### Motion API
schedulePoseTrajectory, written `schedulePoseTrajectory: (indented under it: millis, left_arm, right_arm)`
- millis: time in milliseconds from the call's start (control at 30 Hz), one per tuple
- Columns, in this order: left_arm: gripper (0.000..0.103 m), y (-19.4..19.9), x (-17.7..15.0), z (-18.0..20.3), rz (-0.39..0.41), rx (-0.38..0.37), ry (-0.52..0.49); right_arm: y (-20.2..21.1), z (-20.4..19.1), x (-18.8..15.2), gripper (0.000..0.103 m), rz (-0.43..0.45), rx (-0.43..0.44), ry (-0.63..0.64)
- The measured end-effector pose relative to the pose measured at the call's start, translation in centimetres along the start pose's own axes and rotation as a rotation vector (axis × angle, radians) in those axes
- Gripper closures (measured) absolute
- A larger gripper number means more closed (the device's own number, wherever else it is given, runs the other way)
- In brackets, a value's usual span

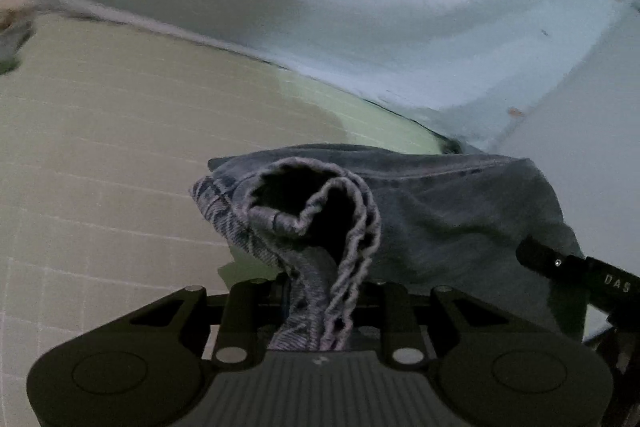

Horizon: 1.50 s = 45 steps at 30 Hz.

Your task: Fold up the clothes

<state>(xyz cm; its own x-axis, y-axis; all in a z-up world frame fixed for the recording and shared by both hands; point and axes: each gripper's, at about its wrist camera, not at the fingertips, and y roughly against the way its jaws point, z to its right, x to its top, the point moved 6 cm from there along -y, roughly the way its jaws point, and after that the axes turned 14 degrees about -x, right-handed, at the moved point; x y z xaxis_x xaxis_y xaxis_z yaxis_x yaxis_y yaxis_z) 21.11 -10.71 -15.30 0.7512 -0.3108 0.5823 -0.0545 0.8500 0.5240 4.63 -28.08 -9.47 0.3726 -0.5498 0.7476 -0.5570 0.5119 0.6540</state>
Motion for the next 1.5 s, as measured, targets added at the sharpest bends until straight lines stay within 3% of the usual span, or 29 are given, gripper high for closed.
schedulePoseTrajectory:
  millis: [167, 367, 600, 767, 967, 1200, 1367, 1500]
  left_arm:
    - [0.078, -1.8, -1.2, 4.0, -0.031, -0.075, -0.030]
    - [0.078, -5.6, -3.3, 10.0, 0.020, -0.039, -0.014]
    - [0.078, -12.4, -5.0, 19.5, 0.101, -0.013, 0.012]
    - [0.078, -17.3, -4.4, 26.1, 0.151, -0.019, 0.013]
    - [0.078, -24.0, -1.3, 32.0, 0.150, -0.050, -0.040]
    - [0.078, -31.8, 3.8, 36.8, 0.151, -0.068, -0.098]
    - [0.078, -37.9, 8.3, 37.6, 0.149, -0.073, -0.121]
    - [0.078, -43.1, 10.8, 36.8, 0.124, -0.026, -0.166]
  right_arm:
    - [3.0, 4.9, -1.5, 0.085, 0.055, -0.043, -0.086]
    - [2.8, 11.8, -0.1, 0.085, 0.099, 0.001, -0.108]
    - [1.9, 22.4, 4.0, 0.086, 0.158, 0.098, 0.035]
    - [1.2, 29.6, 8.9, 0.086, 0.187, 0.117, 0.047]
    - [-0.7, 36.9, 14.1, 0.085, 0.243, 0.094, 0.007]
    - [-5.7, 42.5, 20.7, 0.086, 0.341, 0.035, -0.011]
    - [-11.2, 45.1, 25.5, 0.086, 0.378, 0.017, -0.001]
    - [-17.7, 46.4, 27.9, 0.086, 0.338, -0.009, 0.014]
